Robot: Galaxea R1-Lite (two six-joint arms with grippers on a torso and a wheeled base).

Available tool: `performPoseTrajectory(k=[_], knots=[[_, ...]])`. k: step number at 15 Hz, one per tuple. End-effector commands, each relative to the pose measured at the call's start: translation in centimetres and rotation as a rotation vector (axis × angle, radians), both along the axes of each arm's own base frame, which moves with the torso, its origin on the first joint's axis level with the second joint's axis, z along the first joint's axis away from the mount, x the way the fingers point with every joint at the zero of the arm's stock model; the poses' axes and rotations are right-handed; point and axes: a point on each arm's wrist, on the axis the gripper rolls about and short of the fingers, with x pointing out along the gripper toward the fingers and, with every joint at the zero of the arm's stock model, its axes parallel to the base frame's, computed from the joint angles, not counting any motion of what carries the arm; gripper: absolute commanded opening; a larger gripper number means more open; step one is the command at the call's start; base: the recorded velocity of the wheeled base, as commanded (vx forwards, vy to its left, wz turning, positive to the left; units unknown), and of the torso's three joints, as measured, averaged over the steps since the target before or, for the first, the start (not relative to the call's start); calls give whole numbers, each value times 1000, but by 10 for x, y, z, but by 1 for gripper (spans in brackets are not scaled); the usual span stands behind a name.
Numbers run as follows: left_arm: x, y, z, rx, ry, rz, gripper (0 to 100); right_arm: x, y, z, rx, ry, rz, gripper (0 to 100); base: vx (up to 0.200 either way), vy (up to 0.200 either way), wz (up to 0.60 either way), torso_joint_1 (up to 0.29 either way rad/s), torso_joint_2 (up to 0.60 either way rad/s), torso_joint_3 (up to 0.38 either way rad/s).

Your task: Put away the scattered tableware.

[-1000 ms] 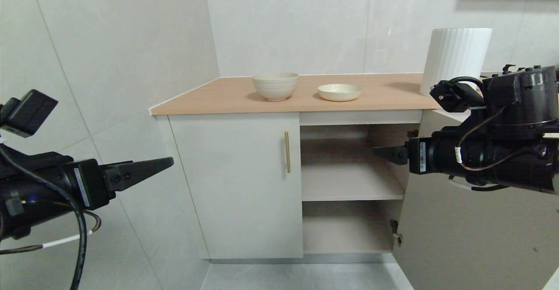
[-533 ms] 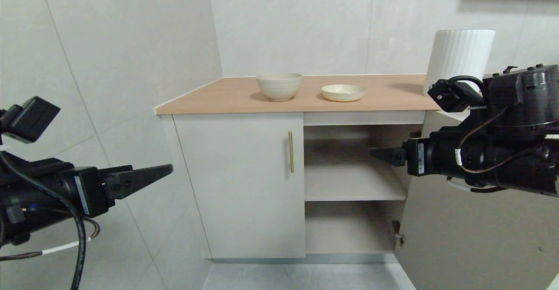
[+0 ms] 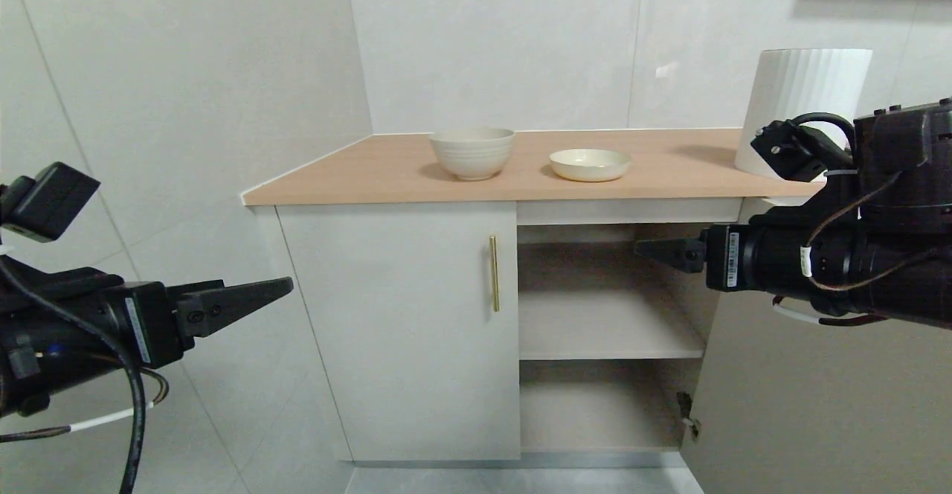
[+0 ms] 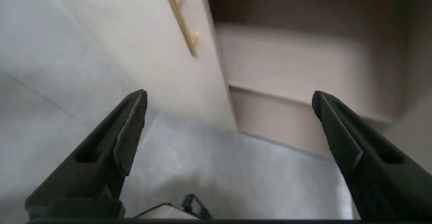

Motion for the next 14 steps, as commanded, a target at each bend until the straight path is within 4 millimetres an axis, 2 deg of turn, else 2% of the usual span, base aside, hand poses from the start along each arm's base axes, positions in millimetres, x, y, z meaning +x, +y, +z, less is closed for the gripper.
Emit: performPoseTrajectory(k=[1, 6, 14], knots=[[1, 0, -1, -1, 4, 0, 100, -3, -2, 3, 2, -1, 1, 100, 200, 0, 0, 2, 7, 2], [0, 0, -1, 0, 5, 0, 100, -18, -9, 7, 31, 0, 70, 100, 200, 0, 0, 1, 2, 2], [0, 0, -2, -1, 7, -3, 100, -16, -8, 6, 34, -12, 81, 100, 0, 0, 0, 0, 0, 0]])
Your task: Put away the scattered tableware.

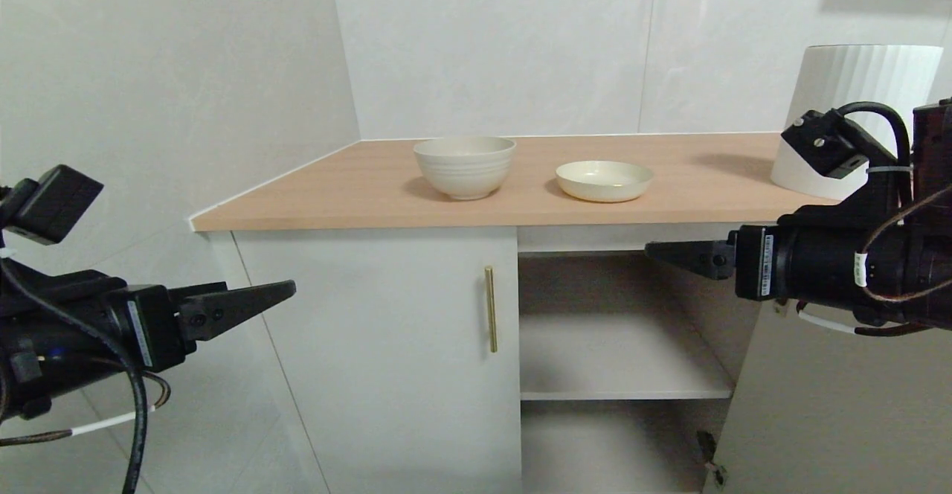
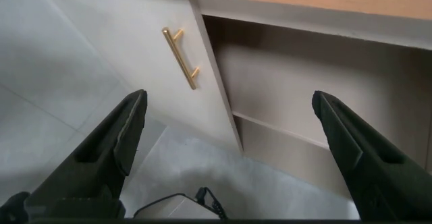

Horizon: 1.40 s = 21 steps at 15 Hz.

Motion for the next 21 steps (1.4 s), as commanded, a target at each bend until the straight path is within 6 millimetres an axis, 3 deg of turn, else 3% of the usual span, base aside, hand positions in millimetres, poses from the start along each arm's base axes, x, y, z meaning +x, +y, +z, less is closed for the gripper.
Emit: performPoseTrajectory(k=[1, 6, 16, 18, 21], knots=[[1, 0, -1, 0, 8, -2, 100, 3, 1, -3, -7, 12, -2, 100, 0, 0, 0, 0, 0, 0], [4, -1, -4, 2, 25, -5, 100, 9, 2, -8, -15, 27, -11, 100, 0, 0, 0, 61, -226, -203], [23, -3, -16, 8, 92, -4, 100, 21, -1, -14, -18, 28, -44, 100, 0, 0, 0, 179, -493, -288], [30, -4, -13, -2, 94, 0, 100, 24, -2, -17, -24, 34, -48, 100, 0, 0, 0, 203, -479, -273], [65, -15, 4, -135, 132, 30, 100, 55, 3, -25, -37, -6, -82, 100, 0, 0, 0, 74, -168, -90]])
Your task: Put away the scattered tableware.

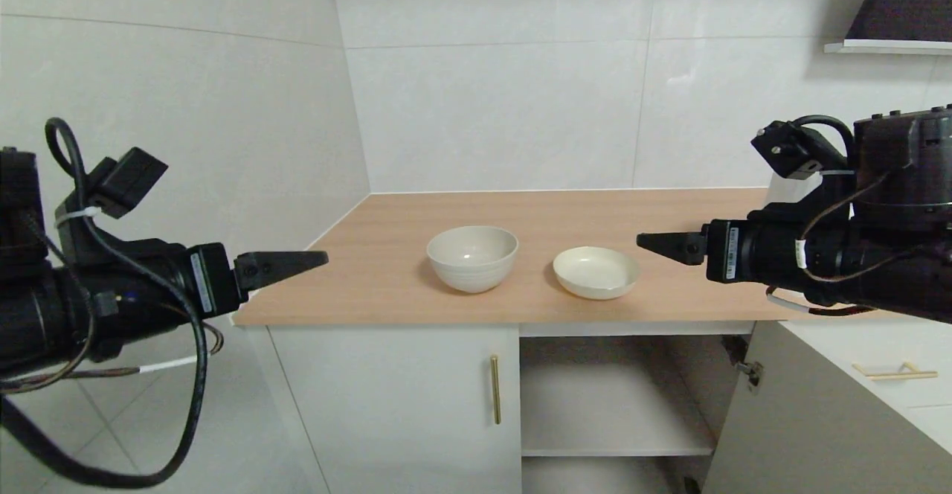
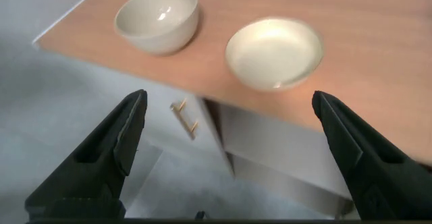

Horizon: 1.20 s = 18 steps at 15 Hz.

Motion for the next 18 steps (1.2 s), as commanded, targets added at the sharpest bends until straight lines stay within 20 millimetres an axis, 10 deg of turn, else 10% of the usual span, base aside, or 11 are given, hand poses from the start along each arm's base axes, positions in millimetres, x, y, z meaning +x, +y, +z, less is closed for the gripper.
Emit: performPoseTrajectory(k=[1, 7, 18], knots=[[37, -10, 3, -55, 50, 10, 100, 33, 6, -8, -14, 25, -34, 100, 0, 0, 0, 0, 0, 0], [119, -70, 9, -70, 275, 172, 100, 86, 12, -19, -24, 251, -182, 100, 0, 0, 0, 0, 0, 0], [187, -117, -82, 29, 283, 322, 100, 93, 14, -33, -57, 263, -247, 100, 0, 0, 0, 0, 0, 0]])
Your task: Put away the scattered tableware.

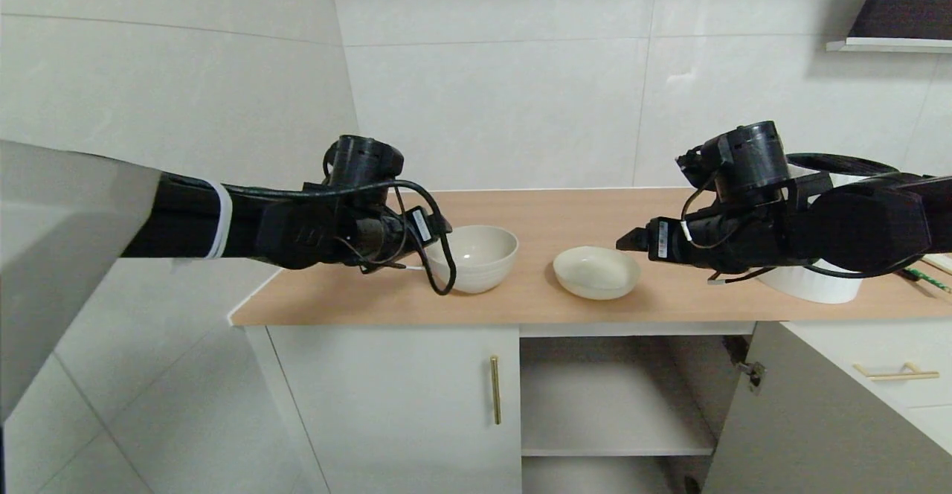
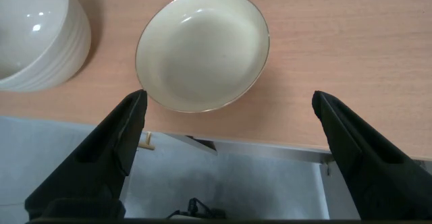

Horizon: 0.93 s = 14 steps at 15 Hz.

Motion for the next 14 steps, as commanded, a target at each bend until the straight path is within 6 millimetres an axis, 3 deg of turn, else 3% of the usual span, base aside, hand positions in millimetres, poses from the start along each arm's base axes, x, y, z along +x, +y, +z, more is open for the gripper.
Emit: performPoseTrajectory(k=[1, 6, 7, 12, 14], knots=[[8, -4, -22, 14, 35, -3, 100, -1, -1, 1, 1, -1, 0, 100, 0, 0, 0, 0, 0, 0], [13, -7, -27, 16, 39, -7, 100, -1, -1, 1, 0, 0, 0, 100, 0, 0, 0, 0, 0, 0], [12, -8, -28, 14, 41, -11, 0, -2, -1, 1, 1, -1, 0, 100, 0, 0, 0, 0, 0, 0], [10, -9, -25, 10, 40, -20, 0, -2, -1, 2, 2, -2, 1, 100, 0, 0, 0, 0, 0, 0], [1, -6, -10, 1, 18, -18, 0, -1, -1, 0, -3, 1, 0, 100, 0, 0, 0, 0, 0, 0]])
